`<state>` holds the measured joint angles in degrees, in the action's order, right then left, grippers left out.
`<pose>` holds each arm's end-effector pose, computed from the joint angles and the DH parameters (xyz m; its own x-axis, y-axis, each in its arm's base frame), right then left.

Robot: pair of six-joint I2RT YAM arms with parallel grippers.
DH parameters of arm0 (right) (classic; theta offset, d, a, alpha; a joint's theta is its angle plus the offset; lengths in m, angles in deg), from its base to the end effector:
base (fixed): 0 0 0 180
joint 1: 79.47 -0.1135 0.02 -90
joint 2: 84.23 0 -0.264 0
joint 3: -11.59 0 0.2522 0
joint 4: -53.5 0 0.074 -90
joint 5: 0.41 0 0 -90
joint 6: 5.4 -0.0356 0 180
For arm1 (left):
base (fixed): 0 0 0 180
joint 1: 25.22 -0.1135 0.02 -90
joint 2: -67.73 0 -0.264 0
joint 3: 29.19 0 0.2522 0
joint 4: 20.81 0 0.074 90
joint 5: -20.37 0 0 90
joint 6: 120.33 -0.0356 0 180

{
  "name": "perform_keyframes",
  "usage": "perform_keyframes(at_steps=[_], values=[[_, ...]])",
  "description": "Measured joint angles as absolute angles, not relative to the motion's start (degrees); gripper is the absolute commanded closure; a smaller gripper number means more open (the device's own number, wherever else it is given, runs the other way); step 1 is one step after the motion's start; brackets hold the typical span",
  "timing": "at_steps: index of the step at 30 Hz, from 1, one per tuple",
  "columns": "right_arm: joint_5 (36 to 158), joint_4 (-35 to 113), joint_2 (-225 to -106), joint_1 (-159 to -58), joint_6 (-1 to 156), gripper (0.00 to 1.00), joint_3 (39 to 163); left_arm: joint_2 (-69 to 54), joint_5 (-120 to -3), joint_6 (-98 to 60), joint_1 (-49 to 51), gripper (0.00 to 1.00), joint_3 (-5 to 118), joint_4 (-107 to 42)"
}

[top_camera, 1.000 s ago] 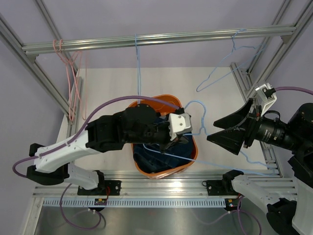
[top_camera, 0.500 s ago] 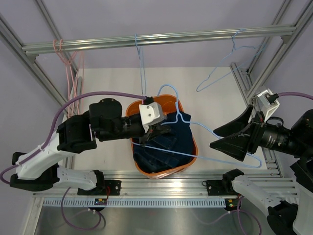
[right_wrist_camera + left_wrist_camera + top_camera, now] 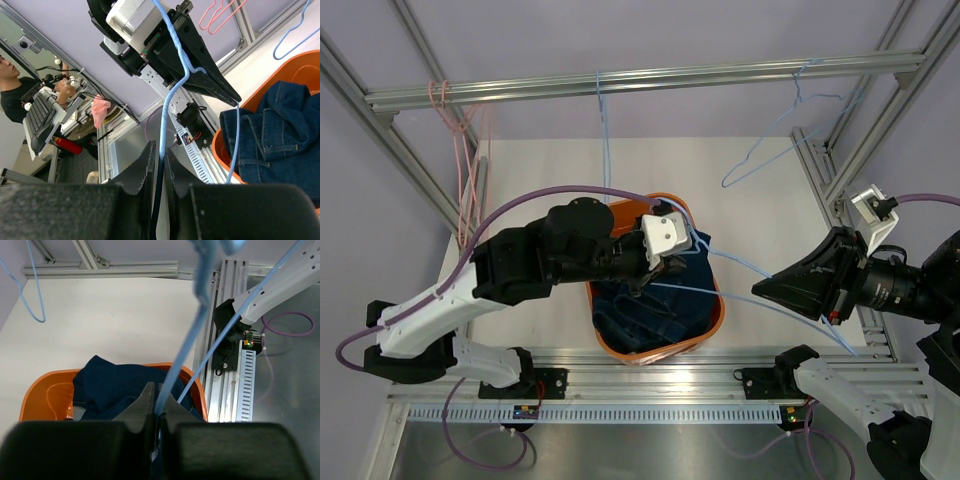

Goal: Remove the skirt from the hanger
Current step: Place the hanger at the clothesline.

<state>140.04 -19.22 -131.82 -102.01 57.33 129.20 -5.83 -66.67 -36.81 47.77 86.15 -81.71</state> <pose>0.0123 0.0348 0.5409 -0.4765 0.1181 -0.8712 -0.8293 0.2686 0.4900 0.0675 -0.2270 0.4989 0.0142 0.3389 -0.9407 0.9739 0.2086 0.0898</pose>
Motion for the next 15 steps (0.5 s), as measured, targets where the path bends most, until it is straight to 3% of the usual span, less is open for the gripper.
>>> perform_keyframes(at_steps=[1,2,8,15], values=[[139.96,-18.95,-131.74,-102.01,57.31,1.0,129.2,-5.83,-67.04,-36.77,47.79,0.52,86.24,-81.6],[139.91,-18.78,-131.67,-102.01,57.29,1.0,129.18,-5.83,-68.28,-36.48,47.77,0.01,86.43,-81.77],[131.87,-21.1,-131.13,-101.75,58.42,1.0,129.16,-3.64,-80.83,-31.96,47.2,0.01,85.76,-80.55],[124.74,-22.17,-131.26,-101.77,57.62,1.0,128.68,9.76,-97.11,-26.6,47.07,0.01,77.08,-73.82]])
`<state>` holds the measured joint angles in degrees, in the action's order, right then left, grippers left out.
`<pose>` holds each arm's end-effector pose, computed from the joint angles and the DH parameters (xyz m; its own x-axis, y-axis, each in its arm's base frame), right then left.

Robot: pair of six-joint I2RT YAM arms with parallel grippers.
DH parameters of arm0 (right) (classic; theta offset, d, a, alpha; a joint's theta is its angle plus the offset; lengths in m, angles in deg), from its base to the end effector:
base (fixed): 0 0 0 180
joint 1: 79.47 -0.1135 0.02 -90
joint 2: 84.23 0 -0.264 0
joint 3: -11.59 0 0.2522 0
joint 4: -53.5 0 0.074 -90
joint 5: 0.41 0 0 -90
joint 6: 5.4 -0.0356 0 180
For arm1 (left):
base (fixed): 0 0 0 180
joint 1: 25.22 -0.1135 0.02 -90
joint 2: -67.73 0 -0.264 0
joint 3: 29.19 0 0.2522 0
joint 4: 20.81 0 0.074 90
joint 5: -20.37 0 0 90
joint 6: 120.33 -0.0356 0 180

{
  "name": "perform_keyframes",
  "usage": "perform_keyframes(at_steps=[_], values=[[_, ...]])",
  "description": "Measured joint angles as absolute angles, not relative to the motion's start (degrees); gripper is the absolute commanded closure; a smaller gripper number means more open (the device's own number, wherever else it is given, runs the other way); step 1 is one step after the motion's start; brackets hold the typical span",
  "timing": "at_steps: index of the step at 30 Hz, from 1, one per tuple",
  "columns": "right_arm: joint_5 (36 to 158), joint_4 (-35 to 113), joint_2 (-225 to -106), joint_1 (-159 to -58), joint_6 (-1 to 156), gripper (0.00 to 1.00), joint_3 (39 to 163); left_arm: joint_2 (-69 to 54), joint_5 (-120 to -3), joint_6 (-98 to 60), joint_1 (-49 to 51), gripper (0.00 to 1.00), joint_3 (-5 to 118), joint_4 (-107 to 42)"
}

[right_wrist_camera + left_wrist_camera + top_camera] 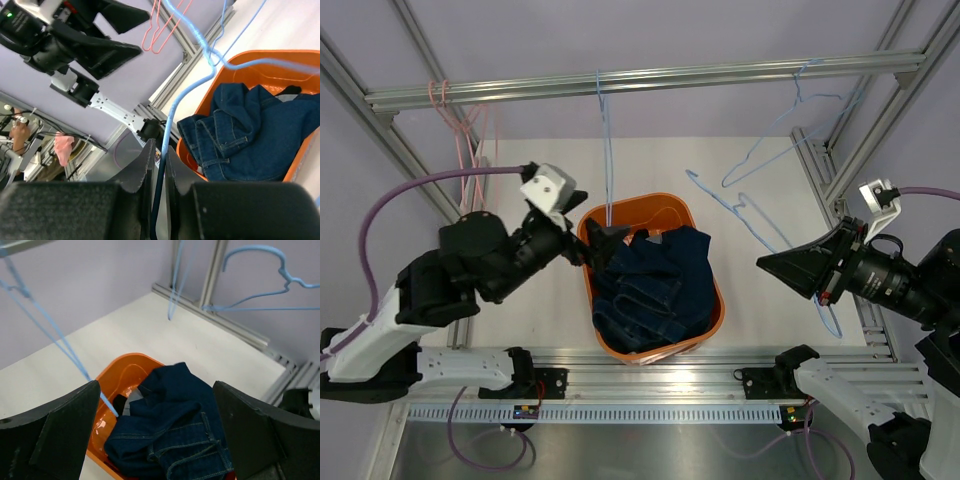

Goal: Remove the skirt from the hanger
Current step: Place the hanger at the clothesline.

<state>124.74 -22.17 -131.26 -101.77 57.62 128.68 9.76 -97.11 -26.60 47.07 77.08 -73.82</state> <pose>0.0188 0.0298 0.5337 -0.4619 0.2115 -0.8614 -0.7079 0.4972 0.5017 0.0622 -0.1407 0.5169 -0.0708 0.0320 -0.9970 0.7021 0.7116 -0.0270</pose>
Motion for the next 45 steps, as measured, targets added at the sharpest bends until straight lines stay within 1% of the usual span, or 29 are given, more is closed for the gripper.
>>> perform_keyframes(at_steps=[5,11,17,23,35,45], values=[[121.73,-15.61,-130.62,-101.75,52.17,1.0,123.47,16.93,-101.07,-24.64,47.03,0.01,73.3,-70.36],[115.98,-1.97,-129.66,-101.75,40.04,1.0,114.54,16.55,-101.31,-22.67,47.03,0.01,72.97,-69.16],[110.69,12.74,-129.66,-101.75,28.46,1.0,110.16,16.6,-100.65,-20.42,47.03,0.01,70.24,-68.83],[105.25,26.05,-132.44,-102.4,21.36,1.0,106.82,18.76,-99.95,-18.63,47.03,0.01,67.0,-68.38],[88.48,39.56,-142.56,-113.84,20.76,1.0,105.53,22.08,-99.34,-17.18,47.03,0.01,66.24,-68.46],[82.52,45.63,-145.9,-115.06,22.93,1.0,102.6,26.43,-99.39,-16.72,47.03,0.01,63.44,-69.01]])
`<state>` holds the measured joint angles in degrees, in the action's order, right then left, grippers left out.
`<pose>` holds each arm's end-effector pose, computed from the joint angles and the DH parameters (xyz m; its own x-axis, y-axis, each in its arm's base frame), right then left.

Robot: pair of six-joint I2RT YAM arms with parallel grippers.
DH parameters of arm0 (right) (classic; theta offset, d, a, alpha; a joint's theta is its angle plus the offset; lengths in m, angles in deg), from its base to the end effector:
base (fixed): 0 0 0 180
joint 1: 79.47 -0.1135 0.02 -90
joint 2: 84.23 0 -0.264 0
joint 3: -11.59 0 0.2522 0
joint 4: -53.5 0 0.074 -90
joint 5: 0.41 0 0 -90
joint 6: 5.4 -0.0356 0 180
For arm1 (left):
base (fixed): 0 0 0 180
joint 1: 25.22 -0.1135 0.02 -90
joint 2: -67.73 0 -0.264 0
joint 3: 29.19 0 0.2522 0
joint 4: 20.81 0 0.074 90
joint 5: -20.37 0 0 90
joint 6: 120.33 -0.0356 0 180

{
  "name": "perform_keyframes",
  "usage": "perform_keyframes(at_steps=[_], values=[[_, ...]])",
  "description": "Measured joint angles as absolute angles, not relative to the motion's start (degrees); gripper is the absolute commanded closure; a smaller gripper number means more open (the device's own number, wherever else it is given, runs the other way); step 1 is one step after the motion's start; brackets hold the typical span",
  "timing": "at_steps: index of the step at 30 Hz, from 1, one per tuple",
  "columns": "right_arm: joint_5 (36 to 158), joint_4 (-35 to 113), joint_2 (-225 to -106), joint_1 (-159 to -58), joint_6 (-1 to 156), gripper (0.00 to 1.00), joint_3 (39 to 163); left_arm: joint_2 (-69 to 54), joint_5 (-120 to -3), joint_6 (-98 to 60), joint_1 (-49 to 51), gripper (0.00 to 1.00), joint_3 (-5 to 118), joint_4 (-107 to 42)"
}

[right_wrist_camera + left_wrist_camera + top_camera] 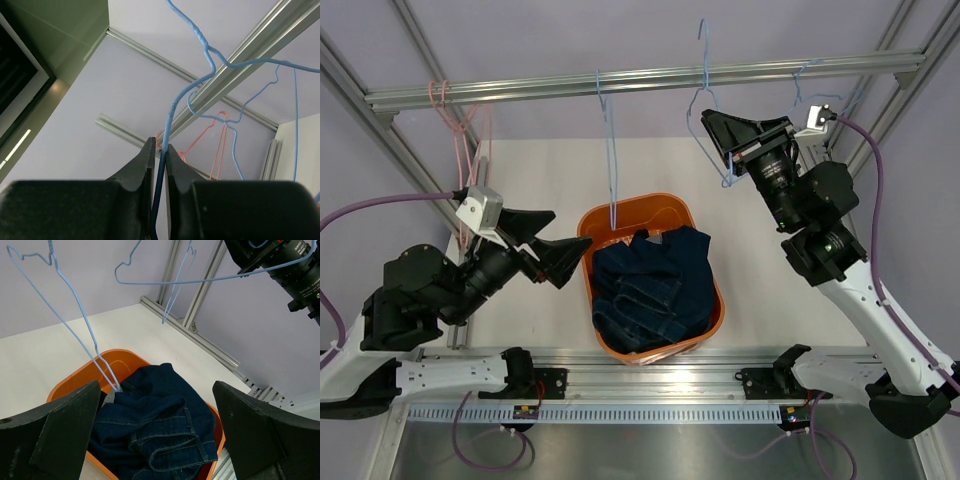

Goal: Remove the skirt from the hanger
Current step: Place the hanger at the clothesline.

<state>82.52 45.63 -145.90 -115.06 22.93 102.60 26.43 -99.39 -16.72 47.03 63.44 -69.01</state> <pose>0.1785 0.1223 0.5095 -0.2851 0.8701 -0.4020 -0.4919 0.2271 0.8405 0.0424 -0.0746 0.4904 -0.1428 -0.2239 -0.9641 0.6606 0.7038 -0.2613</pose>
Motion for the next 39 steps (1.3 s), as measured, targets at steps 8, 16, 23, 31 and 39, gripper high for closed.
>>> perform_keyframes(at_steps=[8,16,23,31,39], values=[[80.61,50.88,-148.68,-115.1,24.42,1.0,99.87,27.53,-99.32,-16.44,47.03,0.01,61.76,-69.01],[79.5,51.91,-148.59,-115.37,24.39,1.0,94.14,27.77,-99.12,-15.65,47.03,0.01,60.86,-68.99],[78.65,51.67,-145.64,-116.26,24.42,0.94,89.82,27.85,-98.49,-14.71,47.03,0.01,60.16,-68.92],[78.06,49.52,-142.73,-116.35,26.1,0.4,87.35,27.88,-97.22,-12.59,47.03,0.01,58.48,-68.09],[76.11,34.92,-144.46,-116.72,35.21,0.16,95.61,27.9,-96.3,-10.19,47.03,0.01,56.45,-67.85]])
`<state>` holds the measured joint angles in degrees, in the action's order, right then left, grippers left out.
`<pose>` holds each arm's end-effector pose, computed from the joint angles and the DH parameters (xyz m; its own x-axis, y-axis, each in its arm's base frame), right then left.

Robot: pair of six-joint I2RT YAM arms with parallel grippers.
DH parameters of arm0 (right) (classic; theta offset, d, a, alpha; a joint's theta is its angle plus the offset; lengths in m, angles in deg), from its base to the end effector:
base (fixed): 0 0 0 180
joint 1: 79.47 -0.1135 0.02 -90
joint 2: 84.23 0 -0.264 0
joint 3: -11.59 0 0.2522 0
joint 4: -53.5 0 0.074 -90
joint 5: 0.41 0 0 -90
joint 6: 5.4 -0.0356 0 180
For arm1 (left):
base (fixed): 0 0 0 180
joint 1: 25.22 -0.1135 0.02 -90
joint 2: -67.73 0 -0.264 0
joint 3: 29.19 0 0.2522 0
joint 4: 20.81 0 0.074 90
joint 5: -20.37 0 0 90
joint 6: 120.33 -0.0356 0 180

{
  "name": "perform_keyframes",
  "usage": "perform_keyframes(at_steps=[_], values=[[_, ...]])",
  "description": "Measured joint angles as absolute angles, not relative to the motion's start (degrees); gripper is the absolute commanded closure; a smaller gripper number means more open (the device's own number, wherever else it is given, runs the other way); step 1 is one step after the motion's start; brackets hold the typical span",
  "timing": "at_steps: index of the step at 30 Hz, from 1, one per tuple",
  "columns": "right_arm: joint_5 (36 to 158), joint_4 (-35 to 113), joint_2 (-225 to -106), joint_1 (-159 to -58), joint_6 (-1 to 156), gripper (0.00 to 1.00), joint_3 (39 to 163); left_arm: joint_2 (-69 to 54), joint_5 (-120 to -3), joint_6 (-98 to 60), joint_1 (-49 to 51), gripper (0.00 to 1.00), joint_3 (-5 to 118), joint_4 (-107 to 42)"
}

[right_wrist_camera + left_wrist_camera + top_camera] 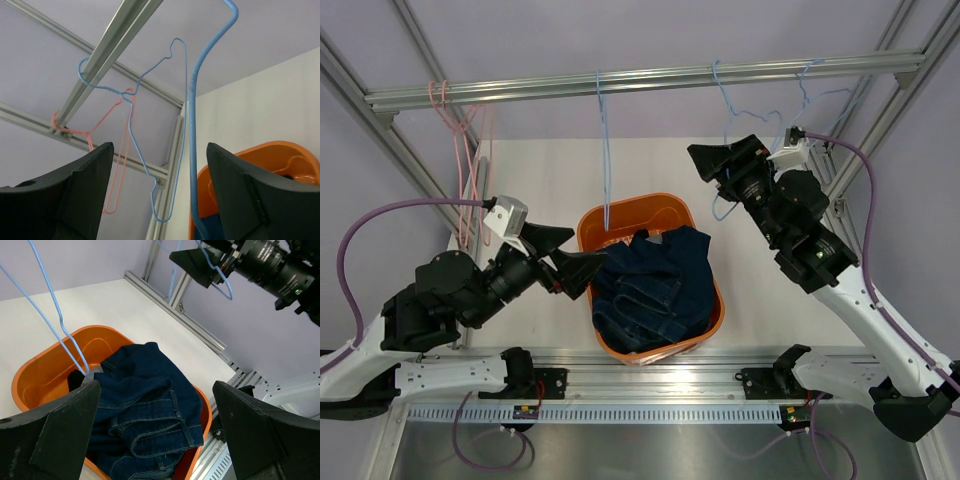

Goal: Remove the skirt from the hanger
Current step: Place the hanger at the clothesline.

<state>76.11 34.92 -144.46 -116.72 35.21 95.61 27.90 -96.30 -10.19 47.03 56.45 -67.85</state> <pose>0.1864 0.1313 0.4543 -0.2595 0.7301 -0.6321 -0.3177 0.5536 0.7698 0.0454 -0.0893 0.4612 -0.2521 -0.2218 -0.9420 0.6683 0.6641 -0.3352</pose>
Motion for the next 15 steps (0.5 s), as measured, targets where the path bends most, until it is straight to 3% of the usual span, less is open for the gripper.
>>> perform_keyframes(at_steps=[3,15], values=[[73.45,29.68,-144.52,-116.85,39.34,0.01,99.28,27.9,-96.13,-9.07,47.03,0.01,55.75,-67.83],[70.69,25.7,-144.06,-116.9,49.46,0.01,101.44,27.85,-95.61,-6.08,47.03,0.01,53.78,-67.89]])
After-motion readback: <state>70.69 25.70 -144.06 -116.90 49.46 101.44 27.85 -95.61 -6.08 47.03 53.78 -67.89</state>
